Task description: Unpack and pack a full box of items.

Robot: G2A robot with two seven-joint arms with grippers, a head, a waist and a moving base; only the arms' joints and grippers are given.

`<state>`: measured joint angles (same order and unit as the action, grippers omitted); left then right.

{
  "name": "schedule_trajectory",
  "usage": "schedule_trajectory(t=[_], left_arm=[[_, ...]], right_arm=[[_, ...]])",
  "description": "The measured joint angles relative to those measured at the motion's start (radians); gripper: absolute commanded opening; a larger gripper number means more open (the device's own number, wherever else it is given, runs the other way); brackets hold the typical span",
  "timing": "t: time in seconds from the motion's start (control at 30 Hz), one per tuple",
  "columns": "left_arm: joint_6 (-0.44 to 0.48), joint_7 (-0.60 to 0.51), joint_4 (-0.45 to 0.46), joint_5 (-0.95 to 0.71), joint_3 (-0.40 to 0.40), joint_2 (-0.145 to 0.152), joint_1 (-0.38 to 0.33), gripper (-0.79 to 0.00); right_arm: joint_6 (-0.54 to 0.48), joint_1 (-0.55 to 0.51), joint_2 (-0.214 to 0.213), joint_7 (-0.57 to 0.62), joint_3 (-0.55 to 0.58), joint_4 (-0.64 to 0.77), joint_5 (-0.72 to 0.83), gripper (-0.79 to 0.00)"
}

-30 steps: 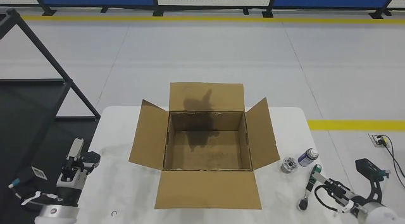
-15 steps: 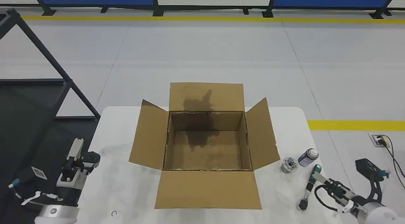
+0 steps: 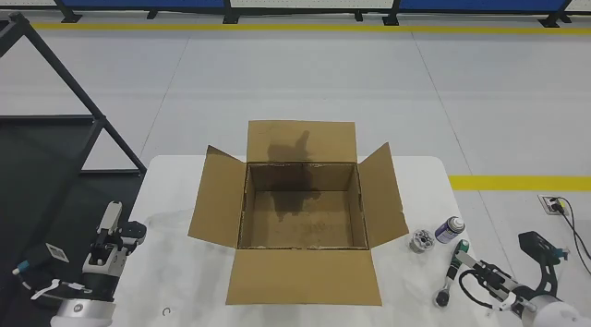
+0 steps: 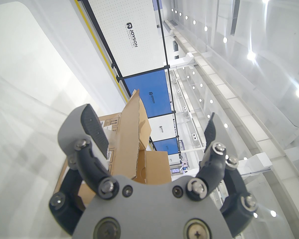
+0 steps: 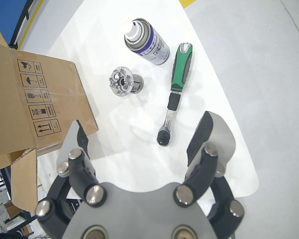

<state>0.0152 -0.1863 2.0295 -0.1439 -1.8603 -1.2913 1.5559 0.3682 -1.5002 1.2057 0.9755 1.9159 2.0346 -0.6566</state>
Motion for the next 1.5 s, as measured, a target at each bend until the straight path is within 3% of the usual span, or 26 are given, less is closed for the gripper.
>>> schedule_trajectory(t=[0.13,0.27,0.43,0.77,0.97,1.33,1.5], left_arm=[[0.001,-0.006,-0.002,0.001,-0.002,0.0,0.002,0.0],[0.023,-0.052,-0.013,-0.002,-0.029,0.005,0.009,0.0],[0.049,-0.105,-0.021,-0.012,-0.057,0.011,0.016,0.0],[0.063,-0.135,-0.027,-0.02,-0.072,0.014,0.026,0.0],[0.063,-0.135,-0.027,-0.02,-0.072,0.014,0.026,0.0],[0.063,-0.135,-0.027,-0.02,-0.072,0.014,0.026,0.0],[0.063,-0.135,-0.027,-0.02,-0.072,0.014,0.026,0.0]], right_arm=[[0.001,-0.012,-0.001,-0.033,-0.017,-0.002,-0.039,0.0],[0.07,0.0,-0.006,-0.041,-0.069,-0.002,-0.163,0.0],[0.085,0.036,-0.014,-0.018,-0.154,-0.04,-0.326,0.0],[0.131,0.238,-0.015,0.139,-0.332,-0.258,-0.566,0.0],[0.142,0.287,-0.016,0.224,-0.352,-0.29,-0.629,0.0],[0.139,0.284,-0.016,0.218,-0.351,-0.294,-0.624,0.0],[0.128,0.32,-0.013,0.226,-0.338,-0.368,-0.575,-0.018]])
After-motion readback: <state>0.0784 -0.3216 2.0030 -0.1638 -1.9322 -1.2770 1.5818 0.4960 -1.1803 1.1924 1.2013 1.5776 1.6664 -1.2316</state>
